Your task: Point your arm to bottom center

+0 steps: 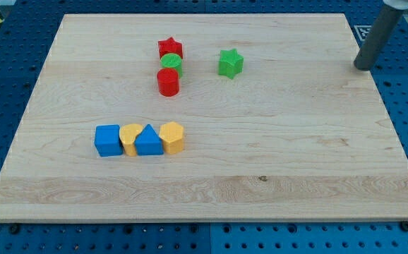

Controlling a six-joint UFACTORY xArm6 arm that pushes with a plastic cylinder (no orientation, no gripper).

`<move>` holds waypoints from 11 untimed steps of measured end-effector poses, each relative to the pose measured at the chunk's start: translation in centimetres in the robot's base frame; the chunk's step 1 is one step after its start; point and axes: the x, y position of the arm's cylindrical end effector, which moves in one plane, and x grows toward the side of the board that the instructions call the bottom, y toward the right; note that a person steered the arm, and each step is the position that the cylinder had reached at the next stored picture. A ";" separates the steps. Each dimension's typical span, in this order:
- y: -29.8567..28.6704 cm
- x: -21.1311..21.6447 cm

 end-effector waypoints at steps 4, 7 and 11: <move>-7.9 7.4; -15.0 17.0; -29.0 25.8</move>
